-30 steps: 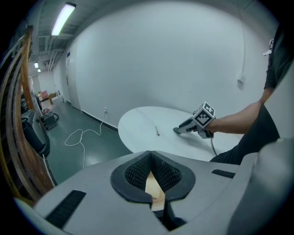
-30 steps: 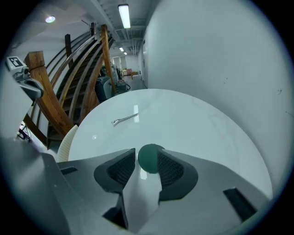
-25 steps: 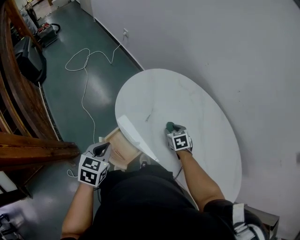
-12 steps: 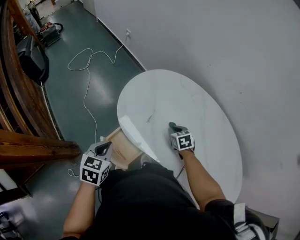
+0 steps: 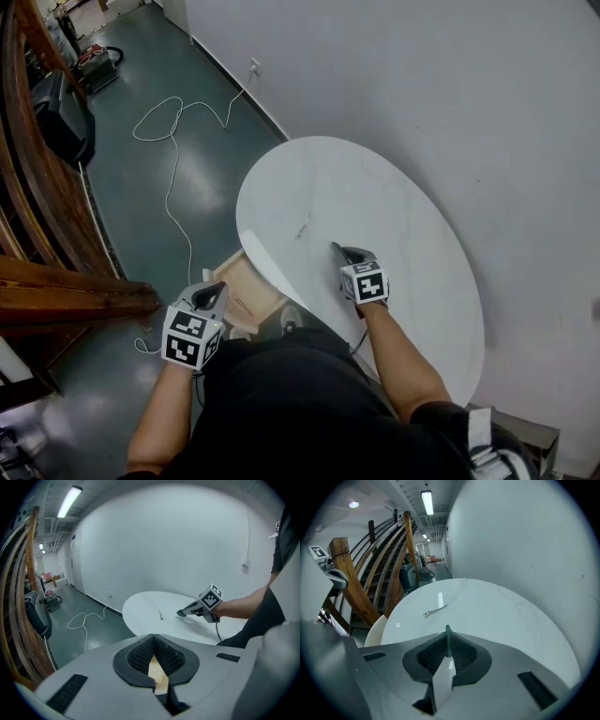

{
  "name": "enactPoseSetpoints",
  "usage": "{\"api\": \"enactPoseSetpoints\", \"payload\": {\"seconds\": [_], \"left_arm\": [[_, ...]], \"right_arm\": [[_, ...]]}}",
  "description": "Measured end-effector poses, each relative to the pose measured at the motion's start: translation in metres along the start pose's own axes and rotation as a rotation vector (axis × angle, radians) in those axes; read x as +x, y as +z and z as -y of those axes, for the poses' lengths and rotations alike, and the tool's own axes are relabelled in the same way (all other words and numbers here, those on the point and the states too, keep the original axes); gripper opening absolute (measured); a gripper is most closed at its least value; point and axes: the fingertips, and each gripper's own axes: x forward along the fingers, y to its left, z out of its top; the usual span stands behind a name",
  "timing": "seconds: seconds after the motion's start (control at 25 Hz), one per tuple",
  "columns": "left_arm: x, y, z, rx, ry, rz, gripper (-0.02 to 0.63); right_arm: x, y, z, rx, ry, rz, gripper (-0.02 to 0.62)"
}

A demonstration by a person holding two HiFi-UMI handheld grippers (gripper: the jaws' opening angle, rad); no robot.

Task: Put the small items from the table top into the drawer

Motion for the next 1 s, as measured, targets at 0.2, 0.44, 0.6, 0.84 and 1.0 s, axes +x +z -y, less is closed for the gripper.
{"api": "enactPoseSetpoints", "payload": {"seconds": [0.2,0.44,0.6,0.84,1.0], "left_arm": [[-0.005,-0.010,-0.003,-0.031,-0.013,0.005,0.014],[-0.008,-0.026,-0.006,-0.056,-0.016,-0.005,0.014],[-0.015,-0.036,-0.009,-0.071,-0.012,-0.009,0.014],[-0.026,-0.052,-0.016,-0.107,0.014,-0.016,0.014],[-0.033,-0.065,-0.022,-0.135,0.032,-0.019,0.014]], "right_arm": [[-0.014,0.019,-0.038,-0.037,0.057,0.052,0.026],[-0.022,0.032,-0.102,-0.075,0.192,0.096,0.026],[-0.019,0.032,-0.145,-0.118,0.271,0.083,0.026],[-0.012,0.029,-0.194,-0.184,0.370,0.055,0.026],[-0.002,0.026,-0.222,-0.219,0.422,0.024,0.026]]}}
